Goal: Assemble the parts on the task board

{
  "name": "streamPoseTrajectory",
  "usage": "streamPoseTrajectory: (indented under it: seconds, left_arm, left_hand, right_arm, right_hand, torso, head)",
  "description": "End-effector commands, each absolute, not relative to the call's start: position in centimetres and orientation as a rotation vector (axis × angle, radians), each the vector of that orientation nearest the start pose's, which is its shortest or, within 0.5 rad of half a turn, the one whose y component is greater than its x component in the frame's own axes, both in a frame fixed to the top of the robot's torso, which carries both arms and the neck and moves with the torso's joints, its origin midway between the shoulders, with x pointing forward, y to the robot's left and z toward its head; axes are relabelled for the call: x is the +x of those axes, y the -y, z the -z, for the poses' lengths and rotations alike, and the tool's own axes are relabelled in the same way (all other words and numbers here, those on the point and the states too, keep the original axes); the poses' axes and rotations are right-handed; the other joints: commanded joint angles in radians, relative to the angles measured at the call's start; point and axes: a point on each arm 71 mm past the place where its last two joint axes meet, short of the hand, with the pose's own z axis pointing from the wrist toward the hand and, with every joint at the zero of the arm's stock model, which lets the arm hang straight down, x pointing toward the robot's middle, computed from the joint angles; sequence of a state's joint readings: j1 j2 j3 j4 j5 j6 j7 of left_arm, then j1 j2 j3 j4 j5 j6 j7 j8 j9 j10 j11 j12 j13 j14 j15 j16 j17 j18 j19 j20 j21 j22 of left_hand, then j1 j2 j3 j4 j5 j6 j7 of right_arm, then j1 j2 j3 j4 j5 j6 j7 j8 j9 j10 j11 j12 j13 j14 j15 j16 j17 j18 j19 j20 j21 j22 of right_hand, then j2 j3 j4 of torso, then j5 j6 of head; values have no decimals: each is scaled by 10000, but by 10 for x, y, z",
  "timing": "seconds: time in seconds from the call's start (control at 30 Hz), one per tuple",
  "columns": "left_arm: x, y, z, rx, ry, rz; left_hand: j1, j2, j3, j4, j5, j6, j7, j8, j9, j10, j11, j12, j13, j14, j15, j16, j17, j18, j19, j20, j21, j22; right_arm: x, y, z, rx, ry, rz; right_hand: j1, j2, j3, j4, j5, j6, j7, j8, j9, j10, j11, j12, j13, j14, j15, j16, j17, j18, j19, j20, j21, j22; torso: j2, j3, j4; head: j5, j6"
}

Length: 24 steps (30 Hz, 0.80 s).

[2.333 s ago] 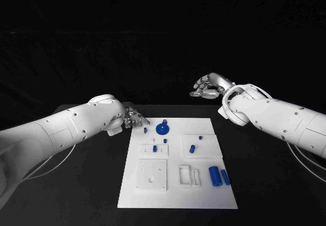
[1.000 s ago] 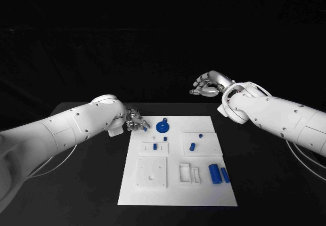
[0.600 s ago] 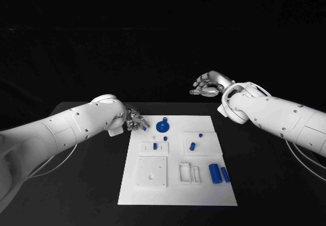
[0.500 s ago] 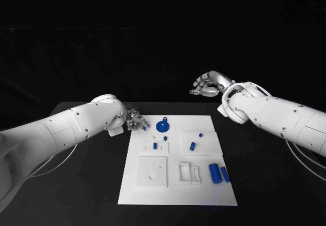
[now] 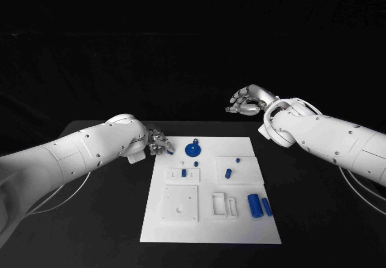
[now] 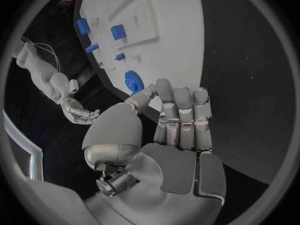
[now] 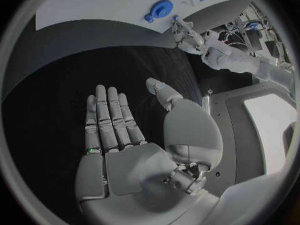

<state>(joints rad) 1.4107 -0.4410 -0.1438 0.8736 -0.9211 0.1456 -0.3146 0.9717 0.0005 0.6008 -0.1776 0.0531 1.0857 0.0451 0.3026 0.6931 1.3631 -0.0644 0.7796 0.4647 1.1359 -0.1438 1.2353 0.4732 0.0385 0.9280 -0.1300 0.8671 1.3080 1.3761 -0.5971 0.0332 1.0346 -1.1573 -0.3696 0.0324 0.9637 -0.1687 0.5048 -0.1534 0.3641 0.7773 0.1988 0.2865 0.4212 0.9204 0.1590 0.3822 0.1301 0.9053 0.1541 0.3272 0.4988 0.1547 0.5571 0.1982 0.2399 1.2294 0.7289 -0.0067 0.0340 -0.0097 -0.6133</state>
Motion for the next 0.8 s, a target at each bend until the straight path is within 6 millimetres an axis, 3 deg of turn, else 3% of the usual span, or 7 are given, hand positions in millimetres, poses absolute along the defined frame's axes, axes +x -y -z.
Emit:
streamPoseTrajectory:
  seconds: [0.03, 0.23, 0.37, 0.7, 0.77, 0.8]
  left_arm:
    - [602, -194, 161, -3683, -20983, 4931]
    - [590, -194, 158, -3783, -20526, 5291]
    - [580, -193, 157, -3747, -20334, 5555]
    - [548, -193, 152, -3557, -19981, 6231]
    - [544, -193, 151, -3531, -19869, 6332]
    - [542, -193, 151, -3535, -19824, 6380]
  left_hand:
    - [8, -88, 134, -31, 160, 391, -79, 179, 108, 55, -75, 79, -18, 82, -46, 65, -9, -165, 125, -1054, 48, 184]
    - [-117, -187, 285, -170, 528, 549, -152, 403, 94, 256, -141, 161, -12, 249, -119, 162, 9, -154, 274, -1121, 140, 193]
    - [-161, -218, 343, -255, 685, 610, -189, 495, 71, 352, -180, 190, -12, 340, -157, 203, 13, -143, 355, -1158, 193, 193]
    - [-342, -316, 390, -311, 818, 893, -315, 750, -8, 622, -301, 360, 48, 668, -247, 359, 50, -95, 627, -1266, 382, 197]
    - [-363, -350, 408, -318, 1013, 961, -363, 828, -22, 686, -356, 477, 105, 757, -317, 441, 82, -80, 712, -1299, 456, 206]
    - [-378, -383, 423, -330, 1275, 997, -392, 893, -27, 704, -386, 567, 150, 803, -365, 508, 110, -69, 768, -1324, 516, 212]
  right_arm:
    - [598, 224, 82, 1488, -14086, -6763]
    - [597, 227, 83, 1540, -14155, -6717]
    - [597, 229, 83, 1559, -14170, -6683]
    - [596, 233, 86, 1607, -14225, -6661]
    - [596, 234, 86, 1618, -14234, -6647]
    - [596, 235, 87, 1625, -14242, -6638]
  right_hand:
    - [54, -53, -53, 0, 69, -82, 143, -12, -15, -19, 47, -44, -15, -71, 34, -57, -10, 12, -60, -26, -48, 16]
    - [51, -46, -55, 3, 80, -83, 144, -12, -17, -18, 48, -43, -21, -70, 34, -57, -11, 12, -61, -24, -50, 20]
    - [34, -48, -66, 13, 98, -88, 146, -13, -21, -20, 51, -43, -35, -74, 37, -60, -14, 13, -63, -19, -56, 26]
    - [32, -45, -70, 18, 141, -96, 149, -13, -28, -24, 53, -44, -55, -80, 39, -64, -19, 17, -69, -17, -66, 36]
    - [33, -46, -71, 18, 159, -96, 149, -13, -29, -23, 53, -43, -62, -82, 40, -65, -21, 18, -71, -15, -69, 40]
    - [33, -46, -71, 18, 162, -96, 149, -12, -30, -23, 53, -43, -63, -82, 40, -65, -21, 18, -71, -15, -70, 40]
  torso:
    - [-4, 2, 11]
    - [-8, -6, 15]
    - [-9, -10, 55]
    - [-24, -7, 104]
    - [-21, -11, 110]
    - [-17, -16, 97]
  head:
    - [-1, 15]
    - [25, 41]
    - [55, 38]
    - [89, 4]
    - [82, -5]
    - [88, -3]
